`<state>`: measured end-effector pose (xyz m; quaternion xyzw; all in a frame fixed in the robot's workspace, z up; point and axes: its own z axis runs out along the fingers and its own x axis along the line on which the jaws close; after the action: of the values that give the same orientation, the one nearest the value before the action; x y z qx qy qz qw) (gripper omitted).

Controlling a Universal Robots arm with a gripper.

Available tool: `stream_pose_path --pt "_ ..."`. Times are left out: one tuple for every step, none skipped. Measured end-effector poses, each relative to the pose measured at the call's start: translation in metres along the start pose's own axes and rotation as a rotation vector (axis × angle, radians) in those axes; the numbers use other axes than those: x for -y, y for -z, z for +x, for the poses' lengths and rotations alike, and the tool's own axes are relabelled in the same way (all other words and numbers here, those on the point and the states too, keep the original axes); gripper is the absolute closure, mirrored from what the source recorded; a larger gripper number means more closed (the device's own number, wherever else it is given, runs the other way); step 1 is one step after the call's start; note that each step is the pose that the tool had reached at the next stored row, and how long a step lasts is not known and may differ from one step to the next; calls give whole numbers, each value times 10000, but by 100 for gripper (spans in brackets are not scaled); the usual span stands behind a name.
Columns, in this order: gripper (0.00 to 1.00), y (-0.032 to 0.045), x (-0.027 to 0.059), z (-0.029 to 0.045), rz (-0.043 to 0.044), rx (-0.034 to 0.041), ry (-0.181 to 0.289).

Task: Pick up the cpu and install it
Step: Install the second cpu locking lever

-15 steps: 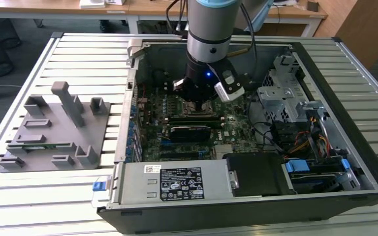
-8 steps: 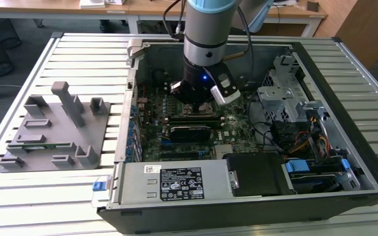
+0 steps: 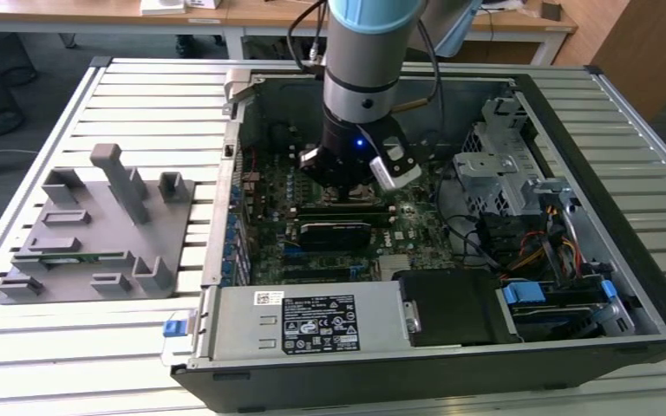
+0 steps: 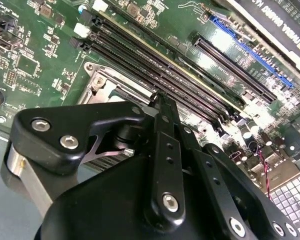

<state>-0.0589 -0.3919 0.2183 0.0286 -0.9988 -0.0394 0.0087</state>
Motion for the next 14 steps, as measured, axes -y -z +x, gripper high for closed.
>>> stream_pose_path --pt "89 -2 2 0 -10 -2 -5" --pt "89 -3 3 0 -27 -1 -6" --pt "89 -4 5 0 -61 -2 -7" --pt "89 -4 9 0 -110 -13 -12" --pt "89 -5 12 0 -146 -32 -17" --pt "89 -8 15 0 -155 -49 -18" --pt "89 -12 17 0 -159 -67 -20" --pt "89 -15 21 0 -165 -88 -21" --pt "89 -19 29 1 -179 -105 -23" --pt "89 -24 44 1 -202 -115 -23" --pt "89 -29 56 2 -223 -121 -23" --pt "89 -34 67 2 -243 -125 -23" --pt "89 -37 75 3 -260 -128 -23" --pt "89 -40 83 3 -280 -127 -23"
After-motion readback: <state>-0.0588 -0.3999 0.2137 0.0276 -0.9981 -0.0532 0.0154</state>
